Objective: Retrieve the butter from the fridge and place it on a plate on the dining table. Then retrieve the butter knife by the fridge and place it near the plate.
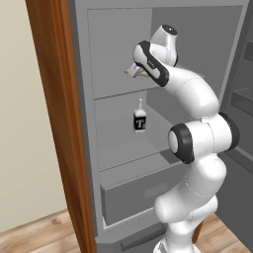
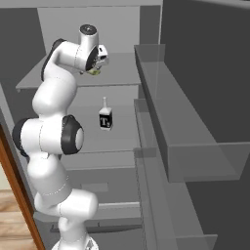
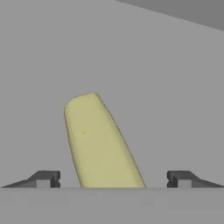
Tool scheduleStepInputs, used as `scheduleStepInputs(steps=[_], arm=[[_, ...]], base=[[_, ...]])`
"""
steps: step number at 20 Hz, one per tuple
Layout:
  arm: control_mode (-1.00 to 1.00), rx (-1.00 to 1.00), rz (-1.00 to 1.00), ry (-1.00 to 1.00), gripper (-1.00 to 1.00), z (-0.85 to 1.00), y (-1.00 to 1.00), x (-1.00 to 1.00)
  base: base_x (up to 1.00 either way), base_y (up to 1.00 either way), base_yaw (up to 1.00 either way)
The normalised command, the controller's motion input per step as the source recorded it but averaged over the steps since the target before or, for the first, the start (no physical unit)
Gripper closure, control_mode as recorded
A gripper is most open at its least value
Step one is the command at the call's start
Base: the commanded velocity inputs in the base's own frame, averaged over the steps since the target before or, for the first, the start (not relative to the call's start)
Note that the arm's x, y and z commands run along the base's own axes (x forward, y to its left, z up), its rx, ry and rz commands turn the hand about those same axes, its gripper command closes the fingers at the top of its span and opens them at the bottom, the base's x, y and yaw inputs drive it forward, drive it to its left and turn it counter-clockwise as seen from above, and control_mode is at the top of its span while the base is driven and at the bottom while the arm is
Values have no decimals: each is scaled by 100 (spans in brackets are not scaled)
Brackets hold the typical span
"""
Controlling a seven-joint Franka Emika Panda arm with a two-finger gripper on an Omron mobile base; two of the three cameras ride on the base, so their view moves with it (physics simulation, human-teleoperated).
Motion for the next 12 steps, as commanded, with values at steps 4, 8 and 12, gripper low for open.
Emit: scheduleStepInputs(steps=[4, 8, 12], arm=[[-100, -1, 4, 0, -100, -14, 0, 0], [-100, 0, 4, 0, -100, 0, 0, 0], [-100, 0, 4, 0, 100, 0, 0, 0]], base=[[0, 0, 0], [0, 0, 0], [0, 0, 0]])
